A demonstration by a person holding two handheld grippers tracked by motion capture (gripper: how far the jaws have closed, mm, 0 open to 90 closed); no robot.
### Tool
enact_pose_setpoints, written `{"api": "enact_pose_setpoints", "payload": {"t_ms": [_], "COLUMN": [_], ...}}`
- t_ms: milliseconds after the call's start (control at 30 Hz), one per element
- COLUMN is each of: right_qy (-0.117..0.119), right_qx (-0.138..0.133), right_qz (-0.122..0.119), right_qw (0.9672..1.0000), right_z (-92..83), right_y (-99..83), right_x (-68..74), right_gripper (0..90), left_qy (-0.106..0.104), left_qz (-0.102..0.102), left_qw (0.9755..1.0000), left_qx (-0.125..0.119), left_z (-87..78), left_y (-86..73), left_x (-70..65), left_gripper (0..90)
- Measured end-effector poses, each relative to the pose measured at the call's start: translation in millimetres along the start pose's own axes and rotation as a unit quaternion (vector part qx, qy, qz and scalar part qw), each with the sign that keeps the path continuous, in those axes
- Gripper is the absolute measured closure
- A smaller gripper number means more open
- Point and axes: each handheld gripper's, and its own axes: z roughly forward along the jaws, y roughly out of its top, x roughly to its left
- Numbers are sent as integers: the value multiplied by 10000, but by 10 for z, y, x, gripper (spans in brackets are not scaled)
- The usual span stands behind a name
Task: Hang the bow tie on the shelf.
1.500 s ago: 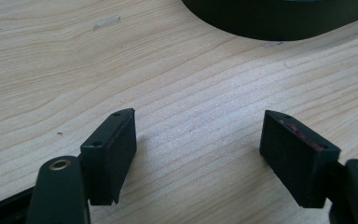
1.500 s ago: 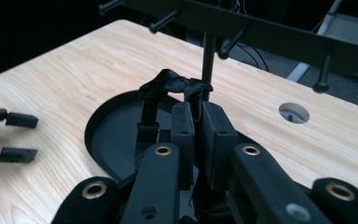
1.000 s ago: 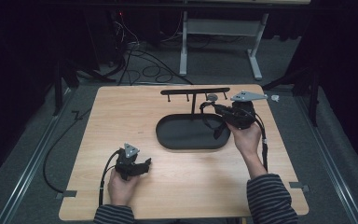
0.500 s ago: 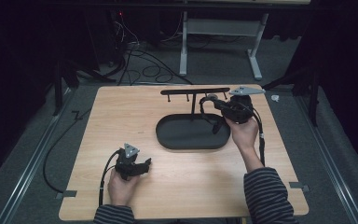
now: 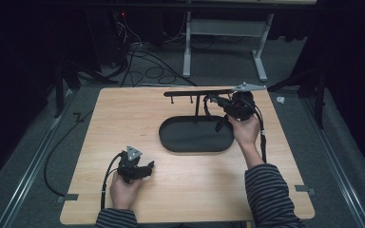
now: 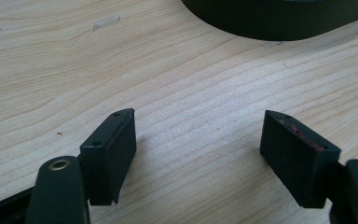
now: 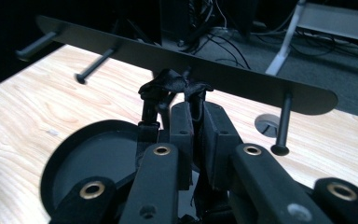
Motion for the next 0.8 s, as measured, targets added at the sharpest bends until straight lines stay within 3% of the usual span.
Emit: {"api": "enact_pose_setpoints", "payload": {"t_ms": [533,800], "right_qy": [-121,-122], "right_qx": [143,200], "right_qz": [21,6], "right_qw": [9998,9997], "right_z": [59,87], "right_y": [-25,-33], "right_x": [-32,-18], "right_gripper": [816,752], "left_qy": [0,-3], "left_qz": [-2,-2], "left_qw": [10000,10000], "left_qx": [0,-1], "left_z": [0,0], "left_y": [0,-1], "left_x": [-1,0], "left_gripper": [274,274]}}
